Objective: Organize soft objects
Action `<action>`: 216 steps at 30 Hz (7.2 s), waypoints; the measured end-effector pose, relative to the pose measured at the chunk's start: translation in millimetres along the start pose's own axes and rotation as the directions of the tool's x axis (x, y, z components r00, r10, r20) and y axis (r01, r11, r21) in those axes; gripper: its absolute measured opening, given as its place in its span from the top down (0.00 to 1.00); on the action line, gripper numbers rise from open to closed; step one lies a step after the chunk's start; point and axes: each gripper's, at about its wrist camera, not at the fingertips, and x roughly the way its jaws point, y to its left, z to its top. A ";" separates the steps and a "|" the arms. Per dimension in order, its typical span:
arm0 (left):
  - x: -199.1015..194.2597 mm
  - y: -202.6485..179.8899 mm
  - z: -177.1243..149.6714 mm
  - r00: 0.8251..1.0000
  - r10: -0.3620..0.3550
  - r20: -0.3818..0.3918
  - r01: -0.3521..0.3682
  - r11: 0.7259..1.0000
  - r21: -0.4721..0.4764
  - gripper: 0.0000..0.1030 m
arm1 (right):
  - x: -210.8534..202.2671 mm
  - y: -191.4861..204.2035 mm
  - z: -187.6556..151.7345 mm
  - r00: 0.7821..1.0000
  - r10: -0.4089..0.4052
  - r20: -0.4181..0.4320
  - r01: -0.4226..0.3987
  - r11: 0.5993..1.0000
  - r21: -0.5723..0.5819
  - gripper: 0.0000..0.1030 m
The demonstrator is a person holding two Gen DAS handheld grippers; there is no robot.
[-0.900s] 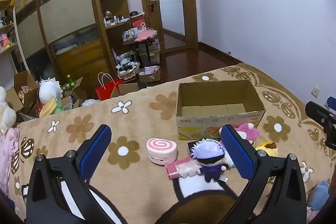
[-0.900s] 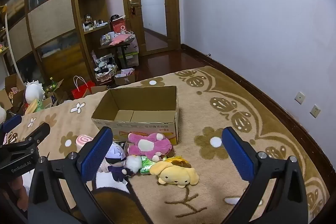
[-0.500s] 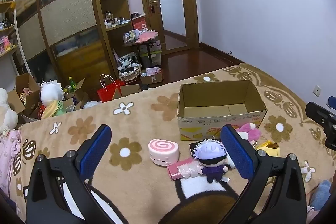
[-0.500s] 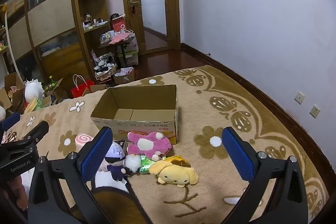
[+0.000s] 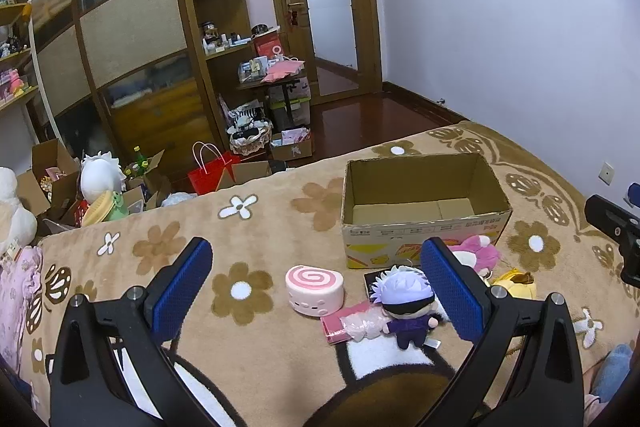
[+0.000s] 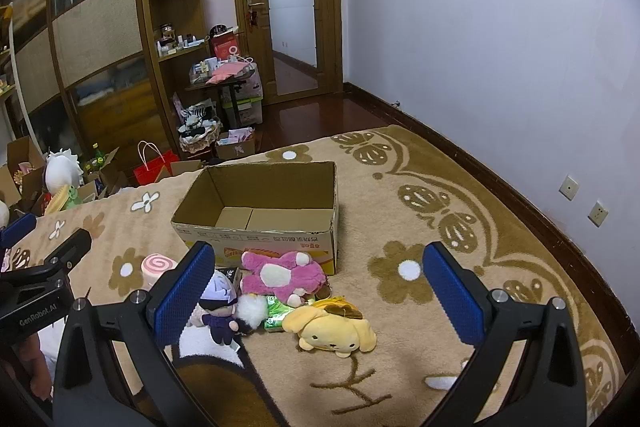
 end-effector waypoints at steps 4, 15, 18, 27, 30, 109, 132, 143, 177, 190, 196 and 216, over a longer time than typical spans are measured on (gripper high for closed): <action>-0.2 0.4 0.0 1.000 0.001 0.001 -0.001 1.000 0.000 0.00 | -0.7 -0.1 0.1 1.000 -0.001 0.002 0.001 1.000 0.002 0.00; -0.5 1.2 0.3 1.000 -0.001 -0.001 0.001 1.000 0.000 0.00 | -0.7 0.4 0.4 1.000 -0.002 0.001 0.002 1.000 -0.003 0.00; -0.4 0.5 0.3 1.000 0.004 0.004 -0.004 1.000 0.002 0.00 | -0.9 0.4 0.5 1.000 0.000 0.000 0.000 1.000 -0.001 0.00; -2.0 -1.0 -1.8 1.000 0.012 0.012 -0.013 1.000 0.017 0.00 | -1.5 1.0 1.5 1.000 -0.003 -0.001 0.003 1.000 -0.002 0.00; -2.2 -0.5 -2.4 1.000 0.013 0.011 -0.013 1.000 0.017 0.00 | 0.5 -0.1 -1.6 1.000 -0.003 -0.002 0.003 1.000 -0.003 0.00; 122.2 29.0 6.0 0.978 -0.023 -0.208 0.010 0.998 -0.062 0.00 | 83.1 -13.9 -8.8 0.992 0.015 -0.125 -0.008 0.998 0.060 0.00; 202.6 19.9 -53.0 0.935 -0.042 -0.353 0.008 0.995 -0.096 0.00 | 165.2 -35.4 -73.8 0.953 0.045 -0.301 0.000 0.989 0.149 0.00; 213.2 18.4 -67.0 0.922 -0.051 -0.383 0.009 0.994 -0.110 0.00 | 177.0 -36.3 -88.0 0.937 0.055 -0.344 0.000 0.988 0.157 0.00; 224.5 13.3 -87.1 0.923 -0.033 -0.383 -0.004 0.995 -0.096 0.39 | 194.0 -42.4 -102.8 0.904 0.140 -0.404 -0.059 0.977 0.207 0.14; 215.0 13.7 -83.4 0.929 -0.039 -0.368 -0.002 0.994 -0.111 0.47 | 181.1 -49.3 -94.0 0.927 0.135 -0.351 -0.057 0.973 0.225 0.17; 209.8 14.8 -81.3 0.931 -0.045 -0.362 0.001 0.993 -0.122 0.47 | 175.6 -50.0 -90.6 0.931 0.152 -0.331 -0.073 0.968 0.241 0.17; 136.4 13.8 -39.3 0.985 -0.038 -0.168 0.020 0.994 -0.109 0.47 | 128.6 -38.8 -52.8 0.983 0.145 -0.113 -0.122 0.974 0.190 0.17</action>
